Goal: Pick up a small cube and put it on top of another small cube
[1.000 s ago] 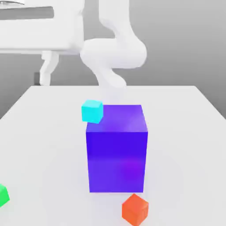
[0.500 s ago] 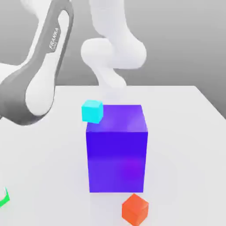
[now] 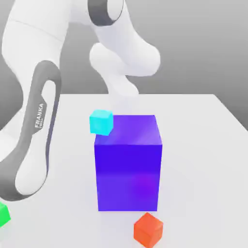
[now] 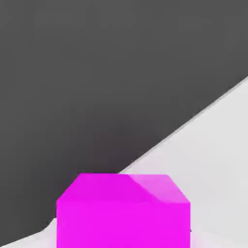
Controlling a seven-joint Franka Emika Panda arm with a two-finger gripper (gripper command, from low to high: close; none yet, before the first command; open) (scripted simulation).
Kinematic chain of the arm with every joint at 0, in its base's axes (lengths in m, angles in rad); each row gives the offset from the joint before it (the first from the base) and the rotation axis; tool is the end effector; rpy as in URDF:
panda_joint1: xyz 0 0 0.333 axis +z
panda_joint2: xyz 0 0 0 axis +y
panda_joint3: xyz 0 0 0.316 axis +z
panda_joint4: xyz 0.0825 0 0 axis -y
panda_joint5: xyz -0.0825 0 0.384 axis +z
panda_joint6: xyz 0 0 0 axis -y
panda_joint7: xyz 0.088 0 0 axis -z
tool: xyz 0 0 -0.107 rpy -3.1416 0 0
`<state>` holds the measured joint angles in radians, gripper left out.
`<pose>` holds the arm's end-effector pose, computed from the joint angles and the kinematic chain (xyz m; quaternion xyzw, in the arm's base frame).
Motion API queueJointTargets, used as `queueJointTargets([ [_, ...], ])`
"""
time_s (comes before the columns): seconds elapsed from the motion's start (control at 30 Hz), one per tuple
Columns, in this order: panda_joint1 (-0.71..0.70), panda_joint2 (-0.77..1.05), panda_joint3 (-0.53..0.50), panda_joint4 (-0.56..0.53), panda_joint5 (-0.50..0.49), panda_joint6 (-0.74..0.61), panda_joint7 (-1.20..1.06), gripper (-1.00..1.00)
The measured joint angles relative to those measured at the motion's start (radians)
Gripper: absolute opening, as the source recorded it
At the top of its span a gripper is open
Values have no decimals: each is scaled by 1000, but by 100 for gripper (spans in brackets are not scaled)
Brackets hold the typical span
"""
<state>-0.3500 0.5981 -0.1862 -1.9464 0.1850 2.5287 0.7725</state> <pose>0.5318 -0.3148 0.1741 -0.7555 0.6552 0.0000 0.0008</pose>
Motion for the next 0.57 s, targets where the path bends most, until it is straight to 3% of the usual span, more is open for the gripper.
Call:
queueJointTargets([
  [0.3,18,-294,-147,-293,-22,-7,229,-100],
  [0.43,-16,-208,-115,-315,47,96,205,-100],
  [0.47,-23,-186,-105,-314,61,117,196,100],
  [0.57,-23,-186,-105,-314,61,117,196,100],
])
